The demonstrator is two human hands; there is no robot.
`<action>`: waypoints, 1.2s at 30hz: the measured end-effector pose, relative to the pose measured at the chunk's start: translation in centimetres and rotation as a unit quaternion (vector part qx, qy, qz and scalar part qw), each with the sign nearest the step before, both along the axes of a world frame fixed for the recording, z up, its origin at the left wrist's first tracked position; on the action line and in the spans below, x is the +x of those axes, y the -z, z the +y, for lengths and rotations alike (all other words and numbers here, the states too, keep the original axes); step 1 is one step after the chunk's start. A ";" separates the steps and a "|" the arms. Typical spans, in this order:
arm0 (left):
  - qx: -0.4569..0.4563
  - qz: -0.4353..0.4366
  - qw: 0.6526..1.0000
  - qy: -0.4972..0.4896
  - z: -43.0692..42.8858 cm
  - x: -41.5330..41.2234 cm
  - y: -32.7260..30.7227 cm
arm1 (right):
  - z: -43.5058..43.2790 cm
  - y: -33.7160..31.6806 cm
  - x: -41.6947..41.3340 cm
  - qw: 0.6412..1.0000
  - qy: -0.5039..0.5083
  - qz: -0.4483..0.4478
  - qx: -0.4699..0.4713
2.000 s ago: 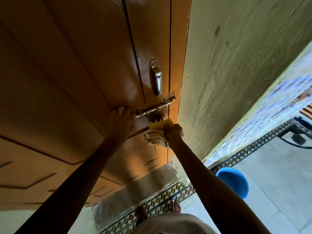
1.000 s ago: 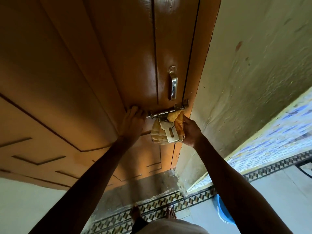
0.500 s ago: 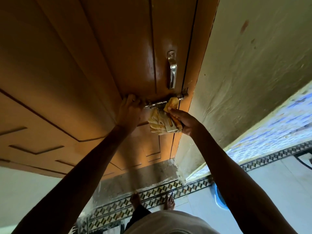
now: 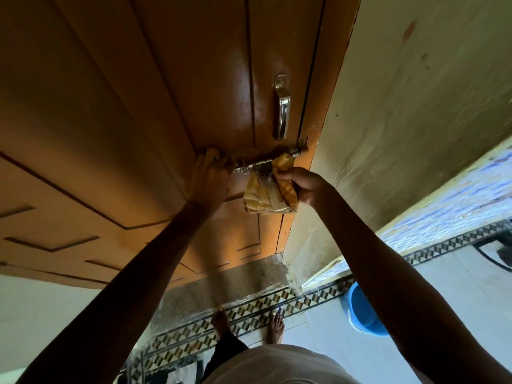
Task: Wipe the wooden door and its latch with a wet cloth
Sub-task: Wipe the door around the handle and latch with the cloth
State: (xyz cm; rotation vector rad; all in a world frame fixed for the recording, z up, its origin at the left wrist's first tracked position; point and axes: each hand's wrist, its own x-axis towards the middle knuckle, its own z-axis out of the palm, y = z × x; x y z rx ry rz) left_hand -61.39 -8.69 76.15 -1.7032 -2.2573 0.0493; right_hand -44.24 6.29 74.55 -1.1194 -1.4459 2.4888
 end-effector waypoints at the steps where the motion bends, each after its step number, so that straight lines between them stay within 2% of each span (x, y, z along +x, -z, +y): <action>1: -0.001 -0.002 1.000 -0.002 0.0 0.0 0.1 | 0.1 0.3 -0.2 1.000 -0.002 -0.006 0.003; 5: 0.019 -0.011 1.000 0.008 0.0 -0.1 0.0 | -1.7 1.8 2.5 0.998 -0.002 0.048 -0.032; 8: 0.022 -0.011 1.000 0.008 -0.1 -0.1 -0.1 | -3.4 2.2 5.5 0.997 -0.028 0.054 -0.052; 11: 0.019 -0.016 1.000 -0.004 0.0 -0.1 0.0 | -3.2 0.9 5.7 0.998 -0.056 0.025 -0.010; 17: 0.001 -0.017 1.000 -0.008 0.1 0.2 -0.3 | -0.4 -1.7 0.2 0.999 0.015 -0.029 0.034; 25: 0.025 -0.017 1.000 -0.003 0.2 -0.2 0.3 | -3.7 1.2 6.4 0.999 0.008 0.029 -0.046; 29: 0.031 -0.023 0.999 0.001 0.2 -0.1 0.2 | -4.4 0.0 8.9 0.998 0.010 -0.048 0.024; 33: 0.005 -0.020 1.000 -0.002 0.0 0.1 -0.2 | -4.3 -2.8 8.5 0.980 0.079 -0.097 0.157; 35: -0.006 -0.016 1.000 -0.003 0.0 -0.1 -0.4 | -4.2 -3.5 7.5 0.947 0.080 -0.149 0.274; 36: -0.010 -0.015 1.000 -0.005 -0.1 -0.1 -0.5 | -4.3 -3.6 7.0 0.916 0.081 -0.179 0.350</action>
